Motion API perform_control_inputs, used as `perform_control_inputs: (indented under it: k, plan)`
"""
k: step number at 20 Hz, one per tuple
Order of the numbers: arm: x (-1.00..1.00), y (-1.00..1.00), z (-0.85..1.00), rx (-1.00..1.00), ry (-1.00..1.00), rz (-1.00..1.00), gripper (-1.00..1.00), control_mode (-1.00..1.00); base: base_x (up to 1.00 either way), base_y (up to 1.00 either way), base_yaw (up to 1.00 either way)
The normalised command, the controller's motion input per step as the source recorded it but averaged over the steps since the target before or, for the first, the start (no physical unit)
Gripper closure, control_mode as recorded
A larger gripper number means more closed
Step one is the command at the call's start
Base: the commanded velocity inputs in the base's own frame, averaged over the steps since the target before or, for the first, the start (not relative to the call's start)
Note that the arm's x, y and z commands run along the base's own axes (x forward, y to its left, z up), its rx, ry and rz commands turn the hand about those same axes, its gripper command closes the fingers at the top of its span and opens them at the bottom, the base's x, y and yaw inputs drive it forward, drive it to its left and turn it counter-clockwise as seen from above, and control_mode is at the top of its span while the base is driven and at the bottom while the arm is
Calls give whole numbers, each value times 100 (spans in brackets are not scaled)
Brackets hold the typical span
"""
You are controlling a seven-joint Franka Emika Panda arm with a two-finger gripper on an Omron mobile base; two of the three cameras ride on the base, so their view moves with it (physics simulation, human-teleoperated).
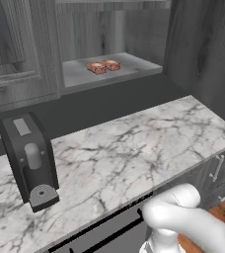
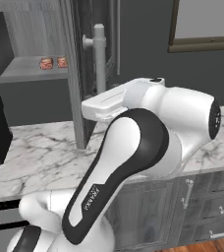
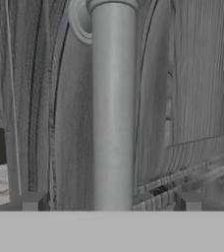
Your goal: Pick up the bar soap and bar soap from the sink, and place them back in the cabinet, and close the cabinet door.
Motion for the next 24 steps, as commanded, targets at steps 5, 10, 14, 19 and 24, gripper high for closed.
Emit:
perform_control_inputs:
  k: [5,10,14,19,24]
  plan:
    - [0,65,-1,3,0,0,-100,-100,0,0,0]
    - [0,73,0,2,0,2,-100,-100,0,0,0]
    - [0,68,0,3,1,2,-100,-100,0,0,0]
    - [3,55,0,4,1,1,-100,-100,0,0,0]
    - [11,47,0,4,0,0,-100,-100,0,0,0]
